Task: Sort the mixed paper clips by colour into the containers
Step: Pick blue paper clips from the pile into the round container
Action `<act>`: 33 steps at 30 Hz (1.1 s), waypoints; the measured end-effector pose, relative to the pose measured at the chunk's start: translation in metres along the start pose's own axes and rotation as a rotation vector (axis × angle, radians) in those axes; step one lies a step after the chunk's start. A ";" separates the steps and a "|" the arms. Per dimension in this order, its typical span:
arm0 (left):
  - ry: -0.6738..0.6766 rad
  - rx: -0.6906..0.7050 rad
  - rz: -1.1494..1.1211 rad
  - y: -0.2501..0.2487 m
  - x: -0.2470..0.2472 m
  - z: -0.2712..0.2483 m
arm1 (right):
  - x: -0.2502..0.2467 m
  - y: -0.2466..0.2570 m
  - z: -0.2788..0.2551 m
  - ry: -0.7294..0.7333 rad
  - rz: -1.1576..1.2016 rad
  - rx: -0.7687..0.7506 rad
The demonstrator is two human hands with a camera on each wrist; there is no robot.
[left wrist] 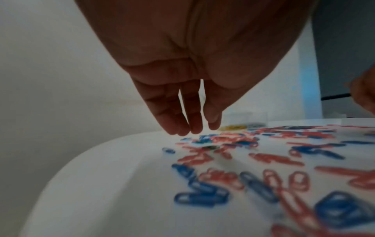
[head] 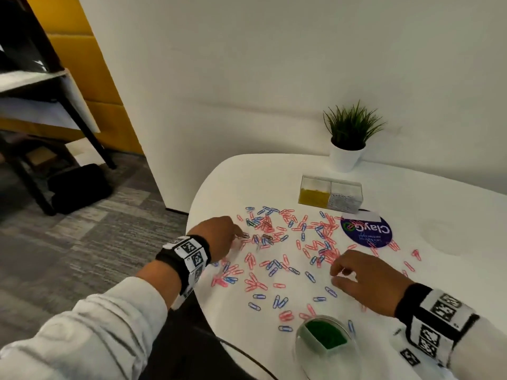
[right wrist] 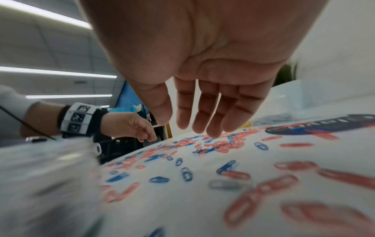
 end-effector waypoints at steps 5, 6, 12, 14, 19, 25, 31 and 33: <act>-0.019 0.016 -0.063 0.008 0.014 0.024 | 0.008 0.047 0.084 0.016 -0.190 -0.135; -0.031 0.018 -0.061 0.008 0.015 0.029 | 0.010 0.058 0.097 0.023 -0.210 -0.149; -0.061 0.009 -0.086 0.013 0.012 0.047 | 0.021 0.084 0.138 0.045 -0.246 -0.195; -0.050 0.011 -0.081 0.014 0.013 0.052 | 0.024 0.077 0.142 0.032 -0.238 -0.187; -0.084 0.008 -0.056 0.014 0.016 0.059 | 0.020 0.065 0.149 -0.052 -0.259 -0.176; -0.216 0.021 -0.141 0.010 0.011 0.057 | 0.012 0.069 0.155 -0.123 -0.238 -0.124; -0.167 0.065 -0.166 0.010 0.016 0.059 | 0.012 0.073 0.164 -0.031 -0.196 -0.096; -0.152 0.089 -0.157 0.007 0.017 0.059 | 0.013 0.074 0.164 -0.038 -0.186 -0.101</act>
Point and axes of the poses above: each hand's wrist, its own z-axis towards the middle knuckle, its own x-axis out of the palm, y = z × x, the point moved 4 cm from there along z, towards the middle knuckle, and after that the axes turned 10 degrees about x, right-handed, at the moved point
